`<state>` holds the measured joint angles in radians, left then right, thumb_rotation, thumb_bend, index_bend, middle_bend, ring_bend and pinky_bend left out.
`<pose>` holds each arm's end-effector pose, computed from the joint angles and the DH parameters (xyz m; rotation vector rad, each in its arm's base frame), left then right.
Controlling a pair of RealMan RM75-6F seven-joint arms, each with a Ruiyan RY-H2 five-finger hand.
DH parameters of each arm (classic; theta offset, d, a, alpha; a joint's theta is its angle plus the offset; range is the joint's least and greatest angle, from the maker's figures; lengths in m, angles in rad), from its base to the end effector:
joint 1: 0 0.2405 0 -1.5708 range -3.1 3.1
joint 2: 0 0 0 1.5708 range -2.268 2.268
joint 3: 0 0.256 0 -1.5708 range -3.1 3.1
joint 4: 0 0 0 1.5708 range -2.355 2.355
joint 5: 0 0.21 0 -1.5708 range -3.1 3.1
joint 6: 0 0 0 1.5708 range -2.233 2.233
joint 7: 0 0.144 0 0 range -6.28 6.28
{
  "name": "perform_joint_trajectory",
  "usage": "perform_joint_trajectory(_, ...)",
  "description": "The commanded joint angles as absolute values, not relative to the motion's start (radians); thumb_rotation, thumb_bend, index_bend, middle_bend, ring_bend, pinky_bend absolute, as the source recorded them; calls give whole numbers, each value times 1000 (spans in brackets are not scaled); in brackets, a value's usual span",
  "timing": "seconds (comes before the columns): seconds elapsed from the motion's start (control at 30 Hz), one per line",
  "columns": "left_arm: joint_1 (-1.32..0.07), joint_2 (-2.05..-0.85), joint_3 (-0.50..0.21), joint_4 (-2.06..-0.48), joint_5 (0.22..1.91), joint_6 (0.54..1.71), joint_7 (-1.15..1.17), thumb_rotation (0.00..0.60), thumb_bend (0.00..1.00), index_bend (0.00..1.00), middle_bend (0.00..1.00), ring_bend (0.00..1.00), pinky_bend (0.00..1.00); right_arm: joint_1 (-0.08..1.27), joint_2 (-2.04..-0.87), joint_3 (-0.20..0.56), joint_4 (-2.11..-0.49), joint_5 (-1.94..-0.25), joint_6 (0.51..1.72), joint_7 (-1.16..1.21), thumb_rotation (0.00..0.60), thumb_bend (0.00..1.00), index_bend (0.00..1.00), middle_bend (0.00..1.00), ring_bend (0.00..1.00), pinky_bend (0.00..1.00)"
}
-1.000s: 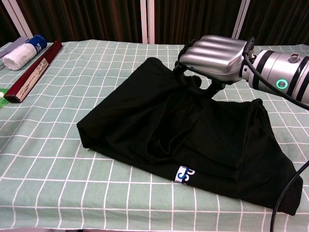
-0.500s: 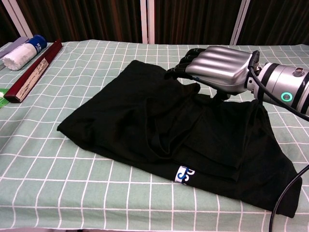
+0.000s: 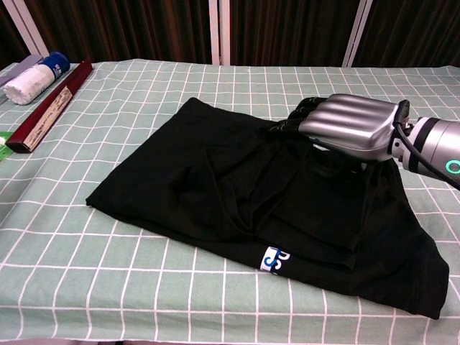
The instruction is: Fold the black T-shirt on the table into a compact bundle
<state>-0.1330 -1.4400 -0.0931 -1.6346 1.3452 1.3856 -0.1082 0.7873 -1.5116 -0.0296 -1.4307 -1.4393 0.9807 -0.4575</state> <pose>-0.2756 0.1978 0.0538 -1.1643 -1.3571 -1.1516 -0.1539 -0.3105 -0.0290 2.2289 -0.3925 0.7855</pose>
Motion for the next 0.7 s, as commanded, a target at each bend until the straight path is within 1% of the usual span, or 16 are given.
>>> perform_joint_trajectory(0.03, -133, -1438, -95, -1634, 1346, 1387, -108, 276, 448, 134, 188, 253, 305, 769, -1492, -13, -1448, -1446, 1013, -432, 600, 477, 157, 229, 117, 126)
perform_joint_trajectory(0.17, -135, -1432, -100, -1641, 1348, 1391, -103, 278, 448, 134, 188, 253, 305, 782, -1500, 27, -1446, -1439, 1003, -394, 600, 477, 156, 228, 117, 126)
perform_joint_trajectory(0.27, -136, -1428, -102, -1650, 1353, 1396, -95, 278, 448, 134, 188, 253, 305, 823, -1536, 61, -1434, -1427, 946, -367, 600, 477, 157, 225, 117, 126)
perform_joint_trajectory(0.33, -135, -1426, -102, -1653, 1354, 1399, -90, 279, 448, 134, 188, 253, 305, 855, -1565, 82, -1424, -1422, 909, -362, 600, 496, 157, 221, 117, 126)
perform_joint_trajectory(0.43, -131, -1425, -99, -1657, 1351, 1402, -88, 280, 449, 134, 188, 253, 305, 906, -1618, 115, -1410, -1416, 860, -364, 600, 572, 157, 219, 117, 125)
perform_joint_trajectory(0.57, -121, -1423, -94, -1656, 1346, 1408, -92, 281, 449, 134, 188, 253, 305, 968, -1688, 159, -1378, -1361, 785, -401, 600, 675, 153, 216, 117, 126)
perform_joint_trajectory(0.6, -119, -1423, -93, -1655, 1346, 1410, -92, 281, 449, 134, 188, 253, 305, 981, -1702, 165, -1367, -1345, 767, -413, 600, 707, 151, 215, 117, 126)
perform_joint_trajectory(0.7, -113, -1421, -88, -1655, 1346, 1414, -97, 280, 449, 134, 188, 253, 305, 1010, -1732, 169, -1344, -1298, 720, -456, 600, 759, 136, 213, 117, 126)
